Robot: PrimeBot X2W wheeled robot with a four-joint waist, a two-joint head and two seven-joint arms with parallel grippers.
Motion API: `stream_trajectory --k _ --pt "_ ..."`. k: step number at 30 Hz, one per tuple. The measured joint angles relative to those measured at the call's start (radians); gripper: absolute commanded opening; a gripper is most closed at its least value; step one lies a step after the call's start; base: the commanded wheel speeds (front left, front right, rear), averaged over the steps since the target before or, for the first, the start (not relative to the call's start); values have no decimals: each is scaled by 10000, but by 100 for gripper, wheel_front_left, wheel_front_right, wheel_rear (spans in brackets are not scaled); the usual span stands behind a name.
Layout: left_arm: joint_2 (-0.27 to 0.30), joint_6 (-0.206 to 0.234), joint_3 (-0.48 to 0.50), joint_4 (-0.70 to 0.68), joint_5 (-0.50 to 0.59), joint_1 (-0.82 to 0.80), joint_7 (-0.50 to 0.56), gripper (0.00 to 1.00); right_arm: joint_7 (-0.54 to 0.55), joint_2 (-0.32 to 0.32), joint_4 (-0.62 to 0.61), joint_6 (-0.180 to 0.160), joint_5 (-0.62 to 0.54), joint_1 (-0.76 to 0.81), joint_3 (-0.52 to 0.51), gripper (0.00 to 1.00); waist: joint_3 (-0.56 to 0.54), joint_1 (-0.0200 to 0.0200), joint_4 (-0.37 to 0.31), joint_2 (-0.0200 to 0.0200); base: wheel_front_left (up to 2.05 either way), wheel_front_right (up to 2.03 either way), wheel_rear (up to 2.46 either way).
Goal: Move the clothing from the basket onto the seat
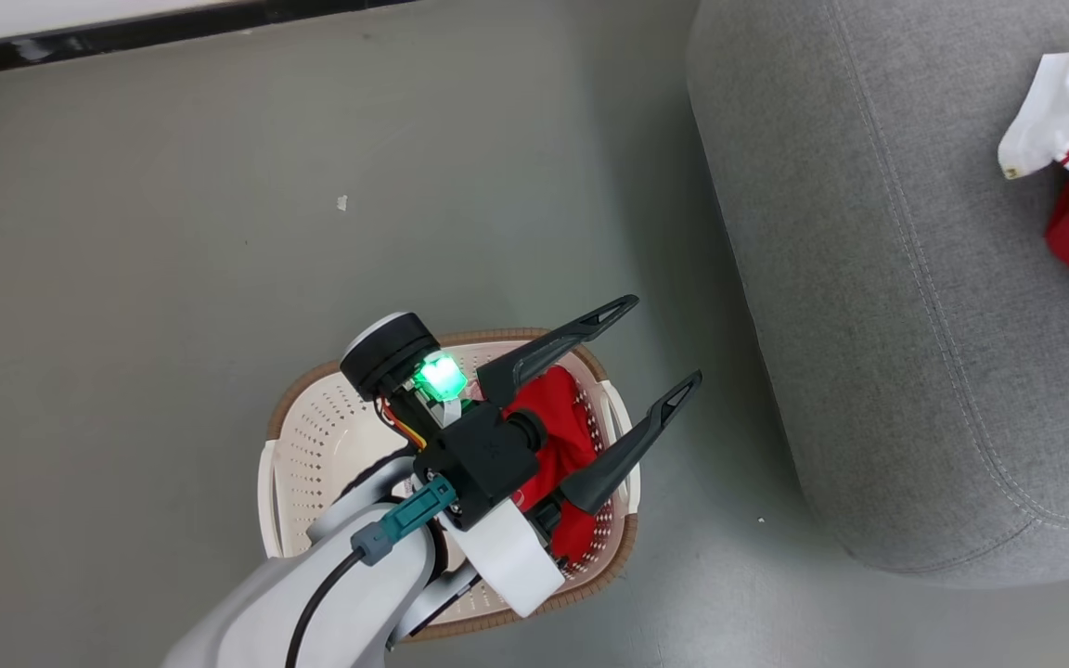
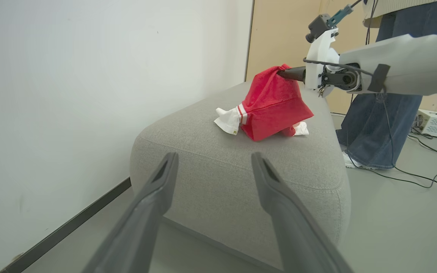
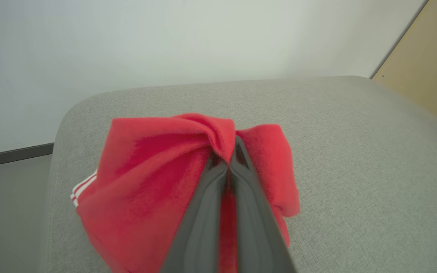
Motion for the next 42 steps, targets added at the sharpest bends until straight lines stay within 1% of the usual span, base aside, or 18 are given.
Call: stream_trajectory --k 3,4,5,7,12,19,24,33,35,38,42 --pt "19 -6 -25 94 0 -64 -4 100 -58 176 35 0 2 71 19 0 80 0 -68 0 0 0 0" --pt "23 -8 -44 134 0 -64 -17 100 -59 190 35 0 2 68 33 28 100 0 -91 0 0 0 0" --pt "36 -10 -56 176 0 -64 -50 100 -59 211 23 0 15 67 40 44 114 0 -115 0 0 0 0" --pt "59 -10 -58 263 0 -66 -104 100 -59 282 -2 0 21 73 75 100 127 0 -167 0 0 0 0" --pt "59 -10 -81 410 -2 -76 -232 100 -61 458 -249 0 56 112 468 100 95 0 -262 0 0 0 0" --pt "52 -12 -113 671 -67 -102 -370 100 -90 683 -1429 0 219 651 1039 100 -65 0 -442 0 0 0 0" --pt "56 -13 -100 844 -111 -103 -485 100 -90 830 -2251 0 460 1189 1018 100 -225 0 -586 0 0 0 0" --pt "65 -58 121 1076 -238 -97 -681 100 -94 788 -4073 0 451 1927 897 100 -554 0 -837 0 0 0 0" --pt "67 -56 213 1129 -290 -86 -715 100 -102 825 -4460 0 447 2032 1039 100 -637 0 -870 0 0 0 0" --pt "92 -31 370 1231 -293 -34 -725 100 -104 1053 -4823 0 445 2133 1358 100 -765 0 -889 0 0 0 0" --pt "205 130 589 1429 -305 51 -805 100 -104 1338 -5175 0 431 2149 1845 100 -945 0 -852 0 0 0 0"
